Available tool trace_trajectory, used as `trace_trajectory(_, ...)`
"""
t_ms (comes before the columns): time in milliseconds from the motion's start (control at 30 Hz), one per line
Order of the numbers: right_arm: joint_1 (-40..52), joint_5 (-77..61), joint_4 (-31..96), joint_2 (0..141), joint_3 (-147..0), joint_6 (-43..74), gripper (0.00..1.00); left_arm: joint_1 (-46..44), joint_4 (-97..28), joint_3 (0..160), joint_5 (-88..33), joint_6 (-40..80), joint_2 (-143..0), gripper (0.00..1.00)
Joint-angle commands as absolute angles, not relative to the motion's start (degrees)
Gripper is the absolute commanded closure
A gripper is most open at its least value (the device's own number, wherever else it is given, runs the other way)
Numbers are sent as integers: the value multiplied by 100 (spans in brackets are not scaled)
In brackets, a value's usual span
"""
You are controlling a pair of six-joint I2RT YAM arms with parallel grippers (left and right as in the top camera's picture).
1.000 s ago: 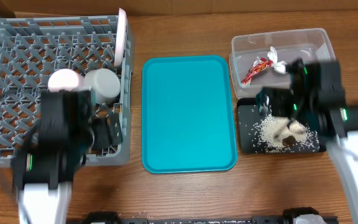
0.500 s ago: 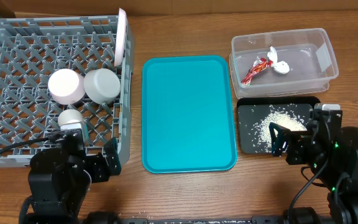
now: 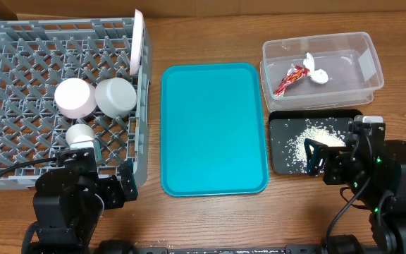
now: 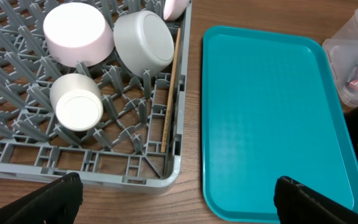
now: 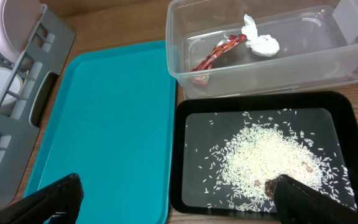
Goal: Sort waste into correct bins and load items into the dishwasher
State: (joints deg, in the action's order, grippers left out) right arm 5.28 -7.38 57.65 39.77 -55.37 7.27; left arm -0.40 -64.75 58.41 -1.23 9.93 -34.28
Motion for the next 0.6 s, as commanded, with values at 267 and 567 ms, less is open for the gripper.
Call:
trace_trajectory(267, 513, -405, 5522, 3162, -4967, 703, 0, -78, -6477, 5778, -106, 941, -3378, 0)
trace_trajectory(567, 513, -346, 2757, 1444, -2655, 705, 0, -78, -6477, 5778, -106, 941, -3378, 0)
